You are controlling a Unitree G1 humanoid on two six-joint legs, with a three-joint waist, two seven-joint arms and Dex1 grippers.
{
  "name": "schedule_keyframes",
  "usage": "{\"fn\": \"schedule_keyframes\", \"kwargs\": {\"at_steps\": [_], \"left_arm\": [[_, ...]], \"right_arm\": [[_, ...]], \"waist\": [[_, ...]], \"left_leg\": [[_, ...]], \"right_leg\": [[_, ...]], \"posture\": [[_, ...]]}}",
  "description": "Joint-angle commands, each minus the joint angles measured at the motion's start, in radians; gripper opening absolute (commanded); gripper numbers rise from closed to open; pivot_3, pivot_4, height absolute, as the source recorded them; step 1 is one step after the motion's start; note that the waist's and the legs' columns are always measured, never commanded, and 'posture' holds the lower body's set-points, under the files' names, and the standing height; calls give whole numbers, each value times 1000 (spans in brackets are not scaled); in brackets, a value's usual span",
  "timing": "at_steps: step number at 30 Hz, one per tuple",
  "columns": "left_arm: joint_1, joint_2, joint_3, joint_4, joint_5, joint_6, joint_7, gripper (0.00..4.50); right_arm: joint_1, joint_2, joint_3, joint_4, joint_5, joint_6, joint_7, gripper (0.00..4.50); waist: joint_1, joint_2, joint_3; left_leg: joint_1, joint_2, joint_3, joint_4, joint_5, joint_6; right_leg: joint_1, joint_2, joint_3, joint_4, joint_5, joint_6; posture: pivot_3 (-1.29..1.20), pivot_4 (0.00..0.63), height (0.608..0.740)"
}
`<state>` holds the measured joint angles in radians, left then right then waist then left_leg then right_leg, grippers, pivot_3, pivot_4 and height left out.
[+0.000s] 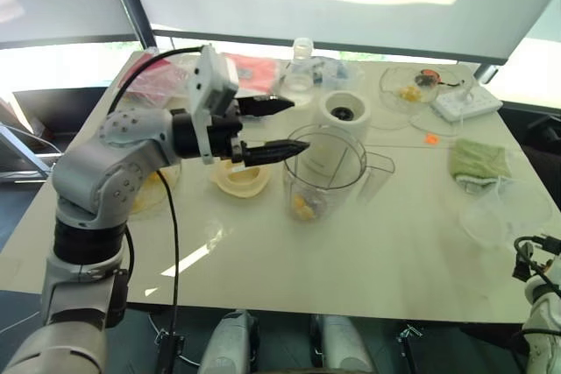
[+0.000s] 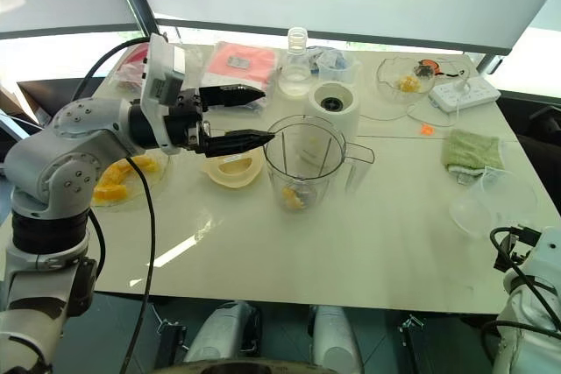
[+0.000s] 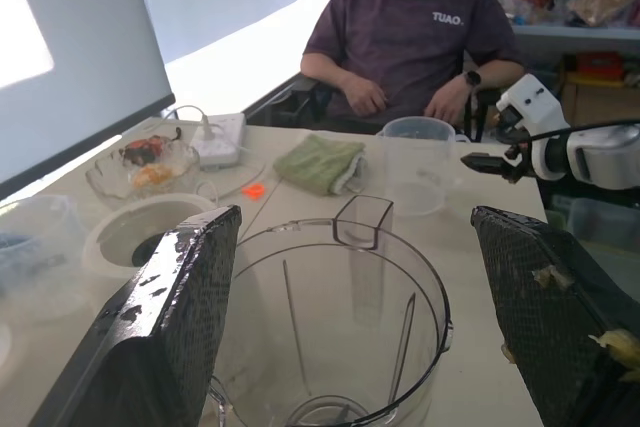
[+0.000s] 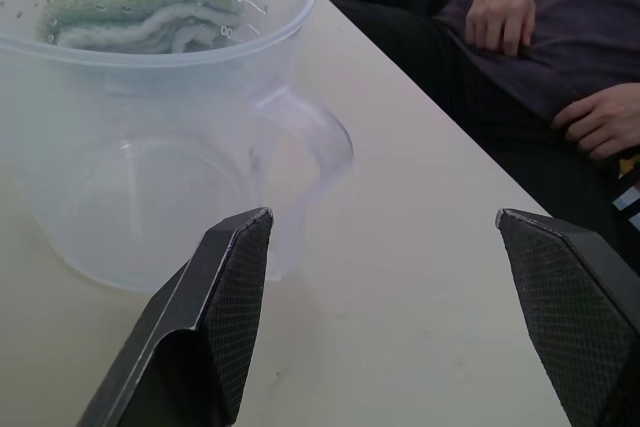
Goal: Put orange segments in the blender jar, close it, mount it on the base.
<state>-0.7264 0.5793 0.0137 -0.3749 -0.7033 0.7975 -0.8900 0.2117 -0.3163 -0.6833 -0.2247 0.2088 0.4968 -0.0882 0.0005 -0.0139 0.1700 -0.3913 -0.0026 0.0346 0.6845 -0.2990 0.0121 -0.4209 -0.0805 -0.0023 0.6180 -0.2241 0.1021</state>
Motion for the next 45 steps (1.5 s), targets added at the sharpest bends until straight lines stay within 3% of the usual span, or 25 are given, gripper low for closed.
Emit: {"fn": "schedule_keyframes", "kwargs": {"at_steps": [1, 9, 31, 34, 39, 45], "left_arm": [[-21, 9, 3, -26, -4, -16, 6, 3825], [-25, 9, 1, -32, -7, -12, 21, 3825], [-23, 26, -16, -54, 1, -9, 64, 3825], [-22, 31, -13, -59, -1, -5, 69, 3915], [-19, 45, -3, -59, -8, 2, 73, 3915], [-12, 66, 1, -43, -2, -5, 67, 3915]], "right_arm": [[-11, -16, -14, 20, -13, -43, 1, 3734], [-59, -34, -5, 143, -34, -116, -4, 3734], [-351, -186, 76, 713, -61, -388, 9, 3734], [-376, -200, 95, 777, -60, -440, 24, 2872], [-398, -215, 115, 834, -57, -489, 29, 171], [-410, -225, 131, 843, -51, -505, 34, 48]], "waist": [[0, 0, 0], [-13, 0, 0], [-18, 1, 1], [-19, 1, 1], [-17, 1, 1], [-17, 1, 1]], "left_leg": [[0, 0, 0, 0, 0, 0], [0, 0, 0, 0, 0, 0], [0, 0, 1, -1, 0, 0], [0, 0, 1, -1, 0, 0], [0, 0, 1, -1, 0, 0], [0, 0, 1, -1, 0, 0]], "right_leg": [[0, 0, 0, 0, 0, 0], [0, 0, 0, 0, 0, 0], [0, 0, 1, 0, 0, 0], [0, 0, 1, -1, 0, 0], [0, 0, 1, -1, 0, 0], [1, 0, 1, -2, 0, 0]], "posture": [[0, 150, 740], [0, 150, 740], [0, 150, 740], [0, 150, 740], [0, 150, 740], [0, 150, 740]]}}
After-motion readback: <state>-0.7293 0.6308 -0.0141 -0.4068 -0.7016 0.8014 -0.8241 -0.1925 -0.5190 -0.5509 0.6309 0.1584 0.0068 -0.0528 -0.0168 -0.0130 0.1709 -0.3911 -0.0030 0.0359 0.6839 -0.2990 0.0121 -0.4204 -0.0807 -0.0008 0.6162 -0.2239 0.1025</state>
